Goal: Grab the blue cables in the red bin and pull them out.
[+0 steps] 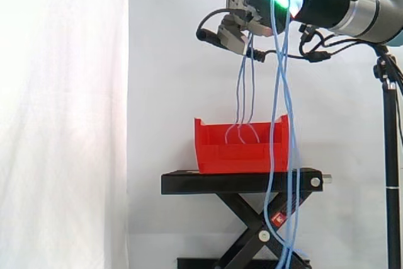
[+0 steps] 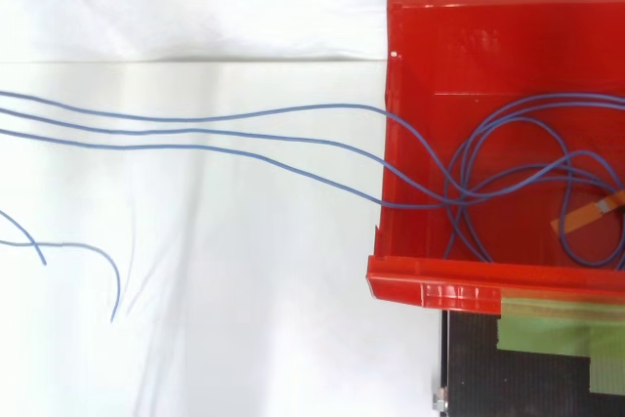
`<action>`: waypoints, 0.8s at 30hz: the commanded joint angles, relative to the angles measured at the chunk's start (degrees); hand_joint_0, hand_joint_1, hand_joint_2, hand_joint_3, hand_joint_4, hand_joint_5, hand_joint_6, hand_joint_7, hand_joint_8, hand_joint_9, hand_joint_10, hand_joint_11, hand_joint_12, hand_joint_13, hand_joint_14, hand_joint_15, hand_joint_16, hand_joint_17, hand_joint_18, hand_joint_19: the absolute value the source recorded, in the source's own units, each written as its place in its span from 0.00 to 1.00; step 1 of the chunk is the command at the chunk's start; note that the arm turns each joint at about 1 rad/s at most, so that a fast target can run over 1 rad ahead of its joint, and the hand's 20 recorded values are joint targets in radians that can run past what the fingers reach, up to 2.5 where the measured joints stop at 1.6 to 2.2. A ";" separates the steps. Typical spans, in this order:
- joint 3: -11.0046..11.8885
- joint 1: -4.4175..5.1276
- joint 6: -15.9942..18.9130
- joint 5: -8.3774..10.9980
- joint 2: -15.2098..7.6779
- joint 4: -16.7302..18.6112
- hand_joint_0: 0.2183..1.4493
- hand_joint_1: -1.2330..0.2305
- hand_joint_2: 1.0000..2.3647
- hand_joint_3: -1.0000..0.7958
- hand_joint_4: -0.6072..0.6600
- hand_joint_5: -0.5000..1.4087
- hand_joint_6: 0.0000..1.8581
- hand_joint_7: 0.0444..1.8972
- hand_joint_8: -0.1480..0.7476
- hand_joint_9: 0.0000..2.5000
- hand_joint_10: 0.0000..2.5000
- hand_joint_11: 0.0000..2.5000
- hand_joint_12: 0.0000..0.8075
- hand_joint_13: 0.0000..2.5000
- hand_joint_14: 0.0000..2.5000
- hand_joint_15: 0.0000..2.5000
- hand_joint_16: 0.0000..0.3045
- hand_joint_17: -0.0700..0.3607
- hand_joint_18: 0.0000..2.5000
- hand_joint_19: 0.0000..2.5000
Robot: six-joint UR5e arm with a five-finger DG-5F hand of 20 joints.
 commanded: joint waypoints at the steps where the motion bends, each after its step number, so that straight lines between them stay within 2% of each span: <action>1: -0.02 -0.04 0.07 0.00 0.00 -0.03 0.48 0.29 0.00 0.00 0.49 0.69 0.36 0.34 0.42 0.52 0.01 0.61 0.38 0.55 0.24 0.65 0.17 0.43 0.39 0.36; 10: -0.02 -0.21 0.59 0.17 0.00 -0.38 0.45 0.28 0.00 0.00 0.50 0.67 0.36 0.33 0.43 0.52 0.01 0.60 0.39 0.54 0.24 0.64 0.18 0.44 0.39 0.36; 24: -0.02 -0.21 0.86 -0.18 0.00 -0.29 0.41 0.22 0.00 0.00 0.52 0.63 0.43 0.29 0.44 0.51 0.01 0.60 0.41 0.54 0.23 0.63 0.18 0.46 0.39 0.35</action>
